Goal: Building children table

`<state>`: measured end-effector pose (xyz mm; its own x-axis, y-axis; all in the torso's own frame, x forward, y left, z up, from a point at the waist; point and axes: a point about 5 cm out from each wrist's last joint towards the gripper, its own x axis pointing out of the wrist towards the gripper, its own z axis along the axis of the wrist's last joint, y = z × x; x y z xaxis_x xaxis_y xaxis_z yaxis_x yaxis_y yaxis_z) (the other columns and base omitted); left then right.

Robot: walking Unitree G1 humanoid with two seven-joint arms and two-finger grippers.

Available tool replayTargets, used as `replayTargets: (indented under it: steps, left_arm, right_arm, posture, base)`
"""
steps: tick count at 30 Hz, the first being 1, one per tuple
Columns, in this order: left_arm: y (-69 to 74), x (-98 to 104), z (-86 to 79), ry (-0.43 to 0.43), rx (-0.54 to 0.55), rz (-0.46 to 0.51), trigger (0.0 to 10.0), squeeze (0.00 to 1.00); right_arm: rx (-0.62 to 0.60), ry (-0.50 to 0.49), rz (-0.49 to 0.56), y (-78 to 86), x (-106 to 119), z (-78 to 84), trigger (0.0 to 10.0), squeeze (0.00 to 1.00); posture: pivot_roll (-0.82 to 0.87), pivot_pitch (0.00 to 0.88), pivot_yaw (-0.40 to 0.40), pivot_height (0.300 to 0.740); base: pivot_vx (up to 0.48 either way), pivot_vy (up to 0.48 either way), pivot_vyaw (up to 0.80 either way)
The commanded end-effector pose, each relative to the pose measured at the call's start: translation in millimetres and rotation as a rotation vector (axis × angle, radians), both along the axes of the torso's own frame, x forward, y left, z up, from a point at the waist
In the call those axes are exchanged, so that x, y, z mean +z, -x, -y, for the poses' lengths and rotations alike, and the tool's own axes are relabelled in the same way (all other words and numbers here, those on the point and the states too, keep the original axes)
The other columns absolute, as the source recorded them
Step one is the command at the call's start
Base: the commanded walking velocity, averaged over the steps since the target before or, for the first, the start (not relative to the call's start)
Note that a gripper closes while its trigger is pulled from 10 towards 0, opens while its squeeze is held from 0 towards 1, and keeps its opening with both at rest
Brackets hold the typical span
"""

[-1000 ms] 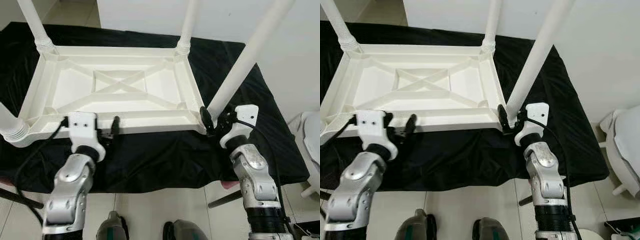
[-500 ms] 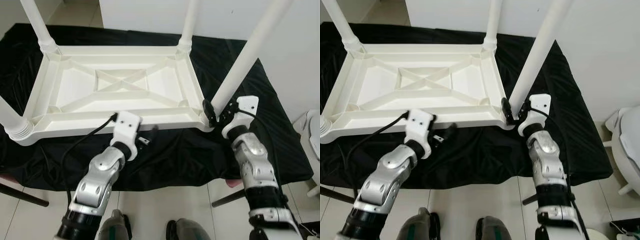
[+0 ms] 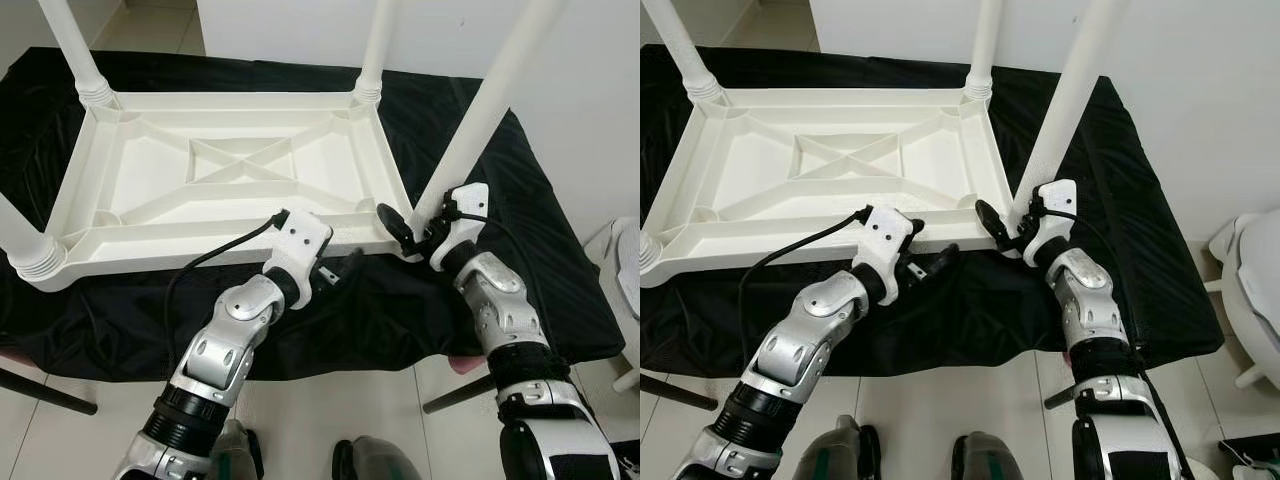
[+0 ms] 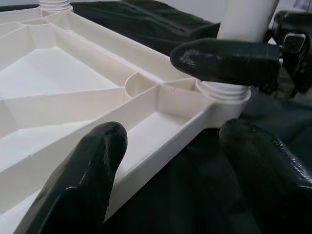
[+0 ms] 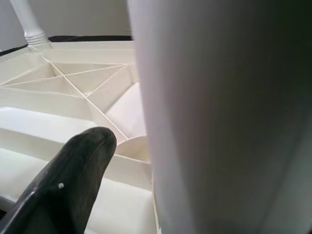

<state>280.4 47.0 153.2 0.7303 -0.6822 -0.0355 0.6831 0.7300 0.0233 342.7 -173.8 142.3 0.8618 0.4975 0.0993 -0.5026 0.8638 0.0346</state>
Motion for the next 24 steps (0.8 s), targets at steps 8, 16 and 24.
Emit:
replayTargets:
  steps: [8, 16, 24]
  left_arm:
    - [5.1, 15, 12.6, 0.011, -0.154, 0.016, 10.0, 0.0]
    - [5.3, 14, 10.3, -0.003, -0.133, 0.02, 10.0, 0.0]
    - [1.5, 19, 6.2, -0.018, -0.111, 0.032, 10.0, 0.0]
  right_arm:
    - [0.049, 0.076, 0.054, -16.3, 20, 7.9, 8.4, 0.0]
    - [0.069, 0.152, 0.046, -12.2, 15, 21.8, 6.4, 0.0]
    - [0.122, 0.162, 0.013, -5.2, 5, 29.6, 0.0, 0.0]
  posture:
    - [-0.1, 0.04, -0.063, 0.74]
    - [-0.11, 0.054, -0.057, 0.74]
    - [-0.11, 0.072, -0.05, 0.74]
  base:
    - [0.0, 0.0, 0.0]
    - [0.0, 0.0, 0.0]
    - [0.0, 0.0, 0.0]
